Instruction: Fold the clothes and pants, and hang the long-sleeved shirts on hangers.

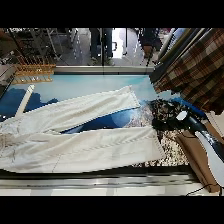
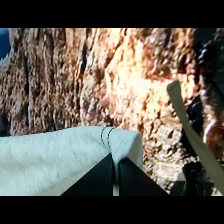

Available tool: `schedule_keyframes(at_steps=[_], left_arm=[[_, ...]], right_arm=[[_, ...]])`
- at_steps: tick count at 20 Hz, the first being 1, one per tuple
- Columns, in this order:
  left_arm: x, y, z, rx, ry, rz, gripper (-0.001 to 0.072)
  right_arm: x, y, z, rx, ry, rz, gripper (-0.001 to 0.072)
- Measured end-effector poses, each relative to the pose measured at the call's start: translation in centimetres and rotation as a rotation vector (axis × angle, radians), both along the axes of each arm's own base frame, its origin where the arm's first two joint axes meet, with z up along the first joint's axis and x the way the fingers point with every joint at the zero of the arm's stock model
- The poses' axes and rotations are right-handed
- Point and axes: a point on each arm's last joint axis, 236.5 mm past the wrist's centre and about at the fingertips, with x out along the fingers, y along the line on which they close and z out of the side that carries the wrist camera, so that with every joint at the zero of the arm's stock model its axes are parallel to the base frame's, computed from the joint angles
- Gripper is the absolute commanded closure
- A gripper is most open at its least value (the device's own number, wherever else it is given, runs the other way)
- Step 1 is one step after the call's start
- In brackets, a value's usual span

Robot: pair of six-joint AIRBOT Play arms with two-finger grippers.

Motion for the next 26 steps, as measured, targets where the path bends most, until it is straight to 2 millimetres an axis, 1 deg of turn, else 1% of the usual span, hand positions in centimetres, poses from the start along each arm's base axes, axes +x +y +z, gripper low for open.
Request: schedule_keyframes(at_steps=[1,2,3,4,5,6,7,9,11,12,14,16,17,19,20,23,24,25,26], left_arm=[[0.5,-0.5,0.2,-0.004,-0.009,-0.01,0.0063],[0.9,-1.0,0.3,-0.007,-0.015,-0.022,0.0063],[1.4,-1.6,0.4,-0.009,-0.02,-0.035,0.0063],[1.9,-2.1,0.5,-0.01,-0.022,-0.048,0.0063],[2.3,-2.6,0.5,-0.011,-0.025,-0.06,0.0063],[2.8,-3.2,0.6,-0.012,-0.027,-0.073,0.0063],[3.2,-3.8,0.6,-0.013,-0.028,-0.087,0.0063],[3.9,-5.1,0.7,-0.018,-0.028,-0.119,0.0063],[4.5,-6.6,0.7,-0.028,-0.024,-0.159,0.0063],[4.7,-7.4,0.7,-0.034,-0.023,-0.179,0.0063],[5.2,-8.9,0.9,-0.039,-0.021,-0.217,0.0063],[5.5,-10.1,1.0,-0.043,-0.019,-0.247,0.0063],[5.7,-10.6,1.1,-0.043,-0.018,-0.258,0.0063],[6.0,-11.5,1.1,-0.046,-0.017,-0.279,0.0063],[6.1,-11.8,1.1,-0.046,-0.016,-0.287,0.0063],[6.4,-12.6,1.1,-0.047,-0.015,-0.305,0.0063],[6.4,-12.8,1.1,-0.047,-0.014,-0.311,0.0063],[6.5,-13.0,1.1,-0.046,-0.013,-0.314,0.0063],[6.5,-13.0,1.0,-0.042,-0.007,-0.317,0.0063]], right_arm=[[0.5,-0.4,0.3,-0.012,-0.01,-0.015,0.0679],[0.7,-0.7,0.5,-0.022,-0.012,-0.023,0.056],[0.8,-0.9,0.7,-0.027,-0.014,-0.031,0.0389],[0.9,-1.2,0.8,-0.031,-0.012,-0.041,0.0317],[1.0,-1.5,1.1,-0.028,-0.01,-0.055,0.0271],[1.4,-1.7,1.5,-0.024,-0.018,-0.066,0.0252],[2.0,-1.9,2.1,-0.012,-0.036,-0.076,0.024],[4.3,-2.0,3.9,0.025,-0.098,-0.075,0.0233],[7.6,-1.7,5.4,0.105,-0.161,-0.066,0.0233],[9.4,-1.5,5.8,0.152,-0.18,-0.056,0.0233],[12.5,-1.2,5.5,0.242,-0.181,-0.016,0.0232],[14.8,-1.0,3.9,0.325,-0.147,0.025,0.0234],[15.5,-0.8,2.8,0.367,-0.128,0.04,0.0244],[16.0,0.2,0.3,0.464,-0.091,0.061,0.0244],[16.1,0.8,-0.5,0.504,-0.086,0.073,0.0243],[16.4,2.5,-1.5,0.585,-0.107,0.113,0.0248],[16.5,3.0,-1.7,0.592,-0.113,0.124,0.0306],[16.7,3.3,-2.0,0.594,-0.118,0.129,0.0322],[16.8,3.6,-2.2,0.594,-0.125,0.132,0.0322]])
